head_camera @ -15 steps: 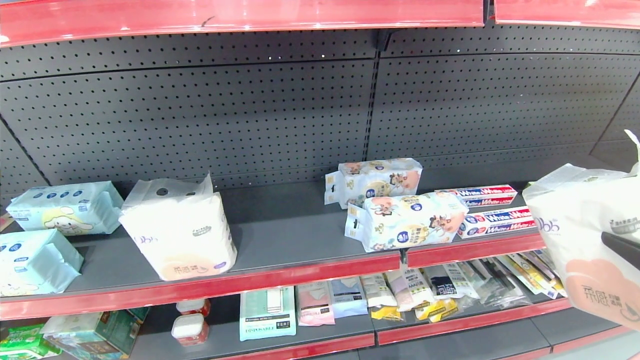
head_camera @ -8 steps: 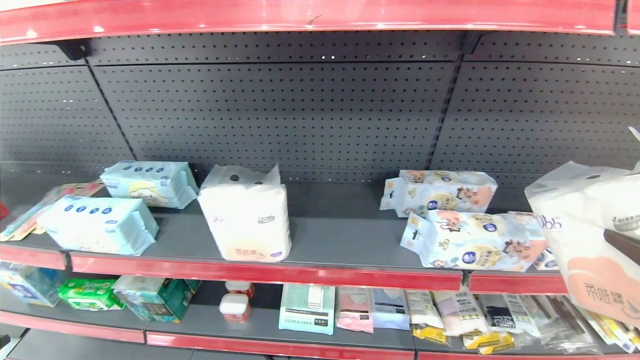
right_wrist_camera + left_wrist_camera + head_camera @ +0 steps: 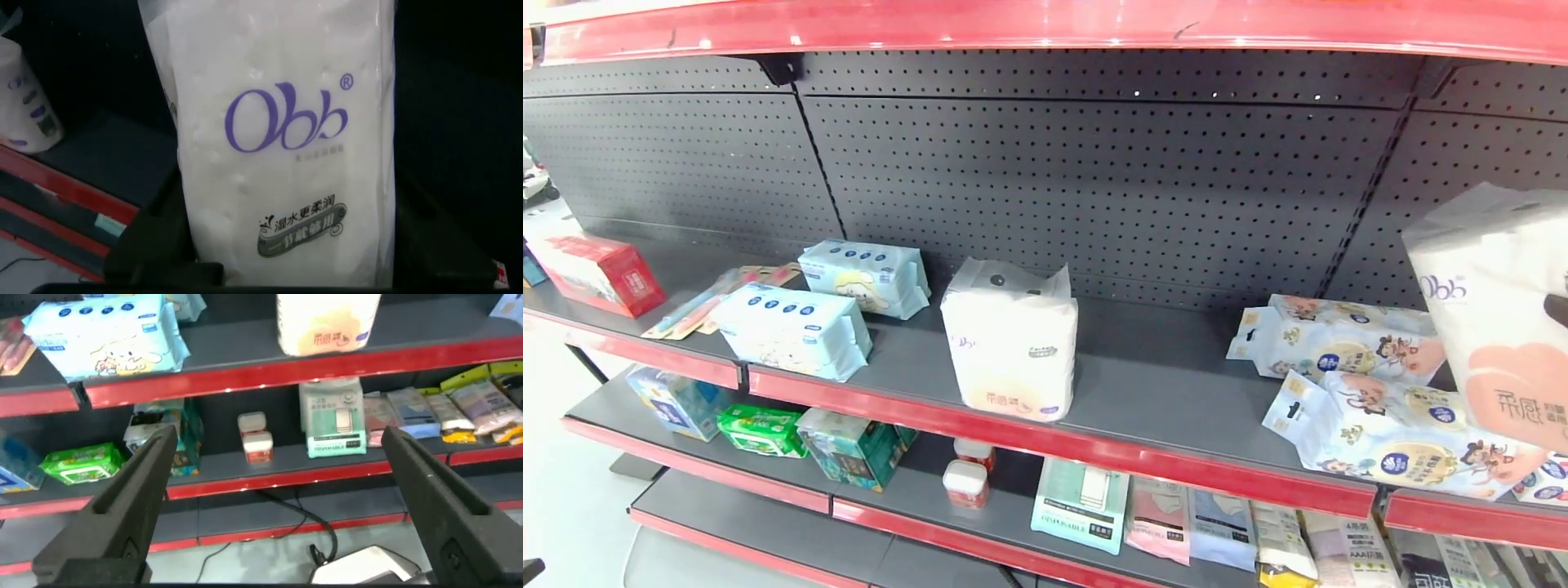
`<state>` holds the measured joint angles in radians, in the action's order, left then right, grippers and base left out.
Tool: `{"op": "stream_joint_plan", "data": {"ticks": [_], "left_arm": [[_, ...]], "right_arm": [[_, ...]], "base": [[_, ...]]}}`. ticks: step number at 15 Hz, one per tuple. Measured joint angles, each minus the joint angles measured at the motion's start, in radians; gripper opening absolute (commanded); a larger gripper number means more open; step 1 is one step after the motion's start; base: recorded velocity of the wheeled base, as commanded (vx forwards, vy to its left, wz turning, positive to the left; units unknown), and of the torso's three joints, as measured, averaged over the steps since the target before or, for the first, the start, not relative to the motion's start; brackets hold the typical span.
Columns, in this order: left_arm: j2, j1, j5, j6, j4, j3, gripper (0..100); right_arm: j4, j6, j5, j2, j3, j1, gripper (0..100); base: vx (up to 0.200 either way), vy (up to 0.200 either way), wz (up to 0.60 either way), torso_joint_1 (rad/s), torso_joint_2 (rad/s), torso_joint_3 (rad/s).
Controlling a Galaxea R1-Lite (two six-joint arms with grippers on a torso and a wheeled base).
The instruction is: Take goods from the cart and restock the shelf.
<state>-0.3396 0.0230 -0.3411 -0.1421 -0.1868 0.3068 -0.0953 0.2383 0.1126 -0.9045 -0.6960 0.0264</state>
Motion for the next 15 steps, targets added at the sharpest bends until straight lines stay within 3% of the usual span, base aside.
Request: {"op": "stream_joint_plan", "data": {"ticks": [2, 4, 9, 12, 14, 15], "left_arm": [[0.024, 0.000, 0.013, -0.010, -0.008, -0.030, 100], [0.071, 0.001, 0.071, -0.014, -0.009, -0.076, 100], [0.236, 0.002, 0.213, -0.007, -0.015, -0.176, 100], [0.275, 0.003, 0.360, 0.039, -0.007, -0.189, 100], [0.294, -0.001, 0.422, 0.114, 0.038, -0.204, 100], [0.299, -0.001, 0.439, 0.121, 0.058, -0.214, 100]], "right_arm": [[-0.003, -0.002, 0.008, -0.026, -0.011, -0.050, 0], [-0.034, -0.012, 0.008, -0.075, -0.010, -0.122, 0], [-0.309, -0.055, 0.009, -0.273, 0.013, -0.245, 0], [-0.322, -0.124, 0.008, -0.355, -0.008, -0.300, 0], [-0.374, -0.133, 0.008, -0.399, -0.019, -0.312, 0], [-0.397, -0.134, 0.008, -0.418, -0.020, -0.313, 0]], "base": [[0.000, 0.000, 0.00, 0.000, 0.00, 0.000], [0.000, 0.000, 0.00, 0.000, 0.00, 0.000], [0.000, 0.000, 0.00, 0.000, 0.00, 0.000], [0.000, 0.000, 0.00, 0.000, 0.00, 0.000], [0.000, 0.000, 0.00, 0.000, 0.00, 0.000], [0.000, 0.000, 0.00, 0.000, 0.00, 0.000]]}}
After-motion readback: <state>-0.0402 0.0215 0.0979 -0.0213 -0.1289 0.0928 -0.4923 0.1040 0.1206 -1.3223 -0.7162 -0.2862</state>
